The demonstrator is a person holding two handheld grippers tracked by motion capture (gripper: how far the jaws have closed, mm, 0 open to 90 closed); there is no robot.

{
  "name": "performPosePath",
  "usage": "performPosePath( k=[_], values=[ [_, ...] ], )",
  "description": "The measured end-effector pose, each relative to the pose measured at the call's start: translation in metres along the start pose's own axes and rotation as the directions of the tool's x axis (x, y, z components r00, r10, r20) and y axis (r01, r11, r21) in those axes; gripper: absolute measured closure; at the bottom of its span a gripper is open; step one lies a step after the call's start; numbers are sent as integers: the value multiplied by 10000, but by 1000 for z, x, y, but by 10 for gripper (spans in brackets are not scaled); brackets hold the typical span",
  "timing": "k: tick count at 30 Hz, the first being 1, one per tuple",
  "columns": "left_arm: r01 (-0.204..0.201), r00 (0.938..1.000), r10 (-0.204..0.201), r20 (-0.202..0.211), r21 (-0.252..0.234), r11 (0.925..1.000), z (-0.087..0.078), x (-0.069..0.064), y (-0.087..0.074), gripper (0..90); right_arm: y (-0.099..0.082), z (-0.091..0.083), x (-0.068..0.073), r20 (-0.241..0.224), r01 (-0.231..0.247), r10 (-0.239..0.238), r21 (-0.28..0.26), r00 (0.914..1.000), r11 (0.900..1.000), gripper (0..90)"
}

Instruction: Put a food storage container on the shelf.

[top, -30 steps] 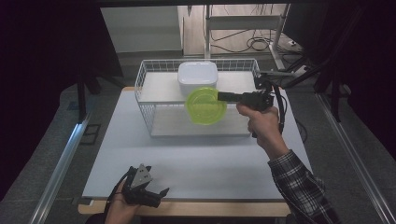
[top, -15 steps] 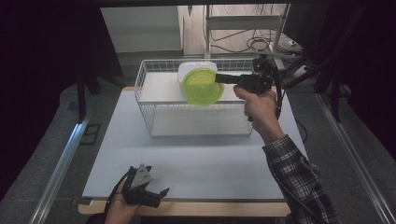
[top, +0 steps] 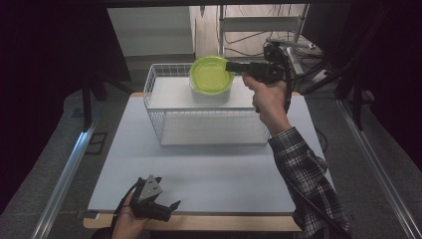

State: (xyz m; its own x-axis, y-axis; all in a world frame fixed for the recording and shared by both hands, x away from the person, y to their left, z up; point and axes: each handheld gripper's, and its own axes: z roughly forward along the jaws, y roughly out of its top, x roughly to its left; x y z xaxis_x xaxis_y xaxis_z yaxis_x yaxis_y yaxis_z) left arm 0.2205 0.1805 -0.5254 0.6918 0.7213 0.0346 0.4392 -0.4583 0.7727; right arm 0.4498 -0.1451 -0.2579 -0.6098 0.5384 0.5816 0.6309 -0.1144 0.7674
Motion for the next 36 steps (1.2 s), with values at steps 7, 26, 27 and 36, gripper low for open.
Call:
performPosePath(
  k=[7,26,27,36],
  values=[
    [-63,10000,63,44,36,10000,0,0,0,11,12,6,-2,274,-143,152,-348,9995,9993,819],
    [-110,9998,109,149,111,9999,1,-1,0,11,19,33,-10,1279,-297,357,-486,9911,9984,807],
    [-115,9998,113,156,126,9999,2,-1,0,11,20,34,-10,1453,-223,285,-447,9890,9988,801],
    [-201,9996,196,203,270,9994,3,-2,0,11,21,40,-7,2710,494,-460,-59,9615,9988,708]
  ],
)
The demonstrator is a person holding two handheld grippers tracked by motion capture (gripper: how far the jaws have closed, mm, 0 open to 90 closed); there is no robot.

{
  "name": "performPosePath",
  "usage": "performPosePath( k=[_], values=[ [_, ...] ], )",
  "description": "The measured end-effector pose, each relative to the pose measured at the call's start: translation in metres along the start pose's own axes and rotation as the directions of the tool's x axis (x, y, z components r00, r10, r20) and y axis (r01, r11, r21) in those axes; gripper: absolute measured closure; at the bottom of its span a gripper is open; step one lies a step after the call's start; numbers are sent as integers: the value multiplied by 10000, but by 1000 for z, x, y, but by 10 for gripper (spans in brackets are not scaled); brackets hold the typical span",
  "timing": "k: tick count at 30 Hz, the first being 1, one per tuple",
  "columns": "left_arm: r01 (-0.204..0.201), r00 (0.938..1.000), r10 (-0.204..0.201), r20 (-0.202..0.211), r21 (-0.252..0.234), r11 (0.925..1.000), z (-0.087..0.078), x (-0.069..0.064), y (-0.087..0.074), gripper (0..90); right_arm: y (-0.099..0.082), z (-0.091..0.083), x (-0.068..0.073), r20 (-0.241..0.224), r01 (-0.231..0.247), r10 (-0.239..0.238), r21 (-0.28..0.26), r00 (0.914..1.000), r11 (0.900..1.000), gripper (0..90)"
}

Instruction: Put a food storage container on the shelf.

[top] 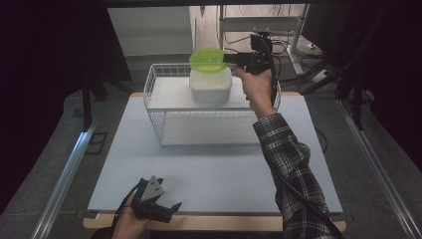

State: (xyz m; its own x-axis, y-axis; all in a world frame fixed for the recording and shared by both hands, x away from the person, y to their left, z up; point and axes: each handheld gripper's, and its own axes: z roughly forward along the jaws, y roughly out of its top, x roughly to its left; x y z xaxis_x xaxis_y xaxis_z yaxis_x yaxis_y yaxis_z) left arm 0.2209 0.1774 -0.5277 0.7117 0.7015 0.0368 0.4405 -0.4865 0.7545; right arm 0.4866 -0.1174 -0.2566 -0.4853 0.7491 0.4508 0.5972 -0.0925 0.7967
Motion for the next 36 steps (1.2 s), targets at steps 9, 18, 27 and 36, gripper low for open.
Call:
performPosePath(
  k=[9,18,27,36],
  values=[
    [-49,10000,49,33,83,10000,1,-1,0,11,-1,2,-3,-73,12,-14,-189,10000,9998,543],
    [-30,10000,30,10,29,10000,0,-1,0,11,-5,-1,-8,-816,369,-384,-191,9959,9991,276],
    [27,10000,-27,26,-47,10000,1,0,0,11,-24,-15,-17,-1371,1012,-1021,-133,9853,9948,150],
    [339,9993,-336,192,-201,9992,0,2,0,11,-40,-34,-16,-1486,1884,-1894,-206,9706,9819,103]
  ],
)
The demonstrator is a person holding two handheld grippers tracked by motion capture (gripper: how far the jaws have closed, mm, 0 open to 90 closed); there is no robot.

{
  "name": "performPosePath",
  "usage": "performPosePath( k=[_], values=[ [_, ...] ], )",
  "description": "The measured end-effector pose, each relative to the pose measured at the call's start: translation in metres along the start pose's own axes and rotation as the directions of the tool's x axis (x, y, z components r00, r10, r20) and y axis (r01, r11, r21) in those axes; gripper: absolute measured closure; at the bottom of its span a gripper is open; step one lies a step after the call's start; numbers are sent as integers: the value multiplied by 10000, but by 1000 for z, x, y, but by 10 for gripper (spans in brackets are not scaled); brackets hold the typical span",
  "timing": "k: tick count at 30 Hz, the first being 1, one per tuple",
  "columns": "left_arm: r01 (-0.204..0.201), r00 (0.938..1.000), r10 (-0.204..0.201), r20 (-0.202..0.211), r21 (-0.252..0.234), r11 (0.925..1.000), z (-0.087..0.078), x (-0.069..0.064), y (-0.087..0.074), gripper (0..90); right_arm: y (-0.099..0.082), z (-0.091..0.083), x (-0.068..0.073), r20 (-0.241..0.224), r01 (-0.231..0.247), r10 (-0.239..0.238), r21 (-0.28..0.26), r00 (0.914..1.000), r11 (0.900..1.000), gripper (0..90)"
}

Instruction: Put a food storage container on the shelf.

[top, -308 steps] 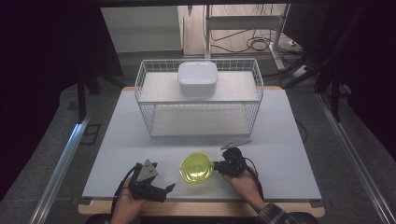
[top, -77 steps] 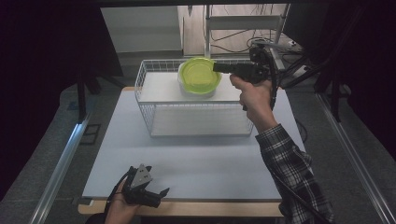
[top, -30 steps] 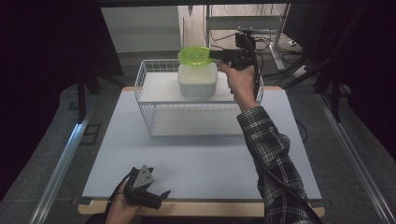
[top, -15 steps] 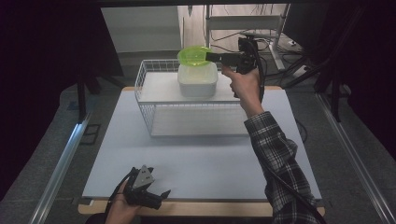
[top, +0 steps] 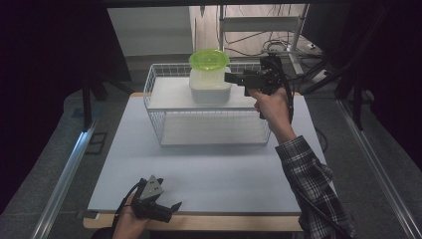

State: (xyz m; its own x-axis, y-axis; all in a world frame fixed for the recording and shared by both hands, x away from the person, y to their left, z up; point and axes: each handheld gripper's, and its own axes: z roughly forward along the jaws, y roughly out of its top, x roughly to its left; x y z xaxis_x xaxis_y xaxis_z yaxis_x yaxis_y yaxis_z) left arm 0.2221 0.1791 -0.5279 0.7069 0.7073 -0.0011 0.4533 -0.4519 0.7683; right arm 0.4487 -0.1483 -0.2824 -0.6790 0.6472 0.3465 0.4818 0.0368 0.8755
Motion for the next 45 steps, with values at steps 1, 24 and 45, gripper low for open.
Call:
performPosePath(
  k=[1,24,45],
  values=[
    [72,10000,-72,51,-31,10000,0,0,0,10,-2,-2,1,9,144,-144,26,9999,9999,100],
    [559,9968,-522,614,-599,9966,0,5,-3,8,-62,-17,17,-204,1786,-1774,921,9839,9796,66],
    [303,9984,-291,476,-245,9992,3,4,-3,0,-123,-19,8,-307,2332,-2312,1383,9724,9626,38]
  ],
)
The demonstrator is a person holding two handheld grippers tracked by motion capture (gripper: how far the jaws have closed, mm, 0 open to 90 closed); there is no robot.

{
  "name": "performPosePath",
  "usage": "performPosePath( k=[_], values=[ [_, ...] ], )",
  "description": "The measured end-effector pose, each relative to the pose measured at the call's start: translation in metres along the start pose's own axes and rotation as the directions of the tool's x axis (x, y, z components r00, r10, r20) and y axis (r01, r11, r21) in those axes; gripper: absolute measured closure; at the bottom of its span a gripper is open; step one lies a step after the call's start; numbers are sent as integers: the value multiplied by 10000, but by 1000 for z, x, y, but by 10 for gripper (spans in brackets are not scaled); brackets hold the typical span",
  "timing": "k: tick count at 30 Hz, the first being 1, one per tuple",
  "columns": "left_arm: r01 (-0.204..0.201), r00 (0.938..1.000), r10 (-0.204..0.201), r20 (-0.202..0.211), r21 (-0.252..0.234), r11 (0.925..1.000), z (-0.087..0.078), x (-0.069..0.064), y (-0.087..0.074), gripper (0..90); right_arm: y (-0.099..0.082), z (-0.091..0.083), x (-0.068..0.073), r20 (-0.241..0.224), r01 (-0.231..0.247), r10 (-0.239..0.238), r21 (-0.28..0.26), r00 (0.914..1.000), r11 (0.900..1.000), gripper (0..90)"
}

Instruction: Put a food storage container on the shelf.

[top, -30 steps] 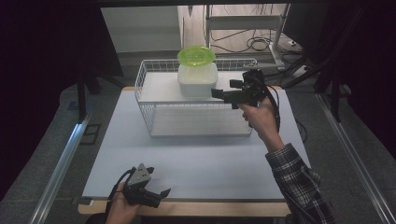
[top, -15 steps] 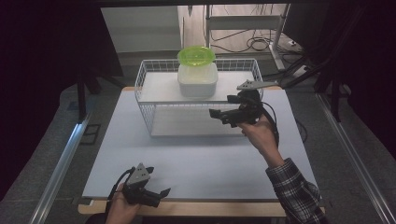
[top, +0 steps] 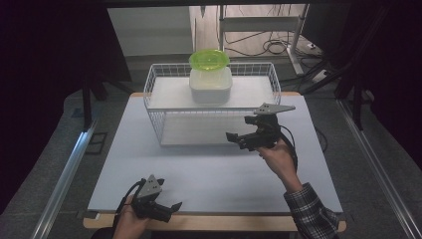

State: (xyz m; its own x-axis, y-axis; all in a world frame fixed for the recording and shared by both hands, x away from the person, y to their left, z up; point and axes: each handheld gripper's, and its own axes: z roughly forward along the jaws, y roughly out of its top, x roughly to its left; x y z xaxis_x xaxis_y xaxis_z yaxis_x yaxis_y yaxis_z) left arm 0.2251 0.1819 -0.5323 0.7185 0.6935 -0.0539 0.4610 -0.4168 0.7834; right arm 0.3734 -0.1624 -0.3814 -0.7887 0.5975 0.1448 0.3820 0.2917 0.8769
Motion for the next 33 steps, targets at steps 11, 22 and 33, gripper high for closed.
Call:
performPosePath(
  k=[11,22,33],
  values=[
    [-45,10000,45,29,82,10000,0,-1,0,0,-17,-5,1,11,203,-203,123,9998,9997,51],
    [-62,10000,62,-12,83,9999,0,-1,0,0,-39,-10,8,457,593,-615,489,9971,9970,39],
    [-98,9999,99,-59,149,9998,0,-1,0,0,-59,-16,13,1024,850,-928,784,9904,9933,2]
  ],
)
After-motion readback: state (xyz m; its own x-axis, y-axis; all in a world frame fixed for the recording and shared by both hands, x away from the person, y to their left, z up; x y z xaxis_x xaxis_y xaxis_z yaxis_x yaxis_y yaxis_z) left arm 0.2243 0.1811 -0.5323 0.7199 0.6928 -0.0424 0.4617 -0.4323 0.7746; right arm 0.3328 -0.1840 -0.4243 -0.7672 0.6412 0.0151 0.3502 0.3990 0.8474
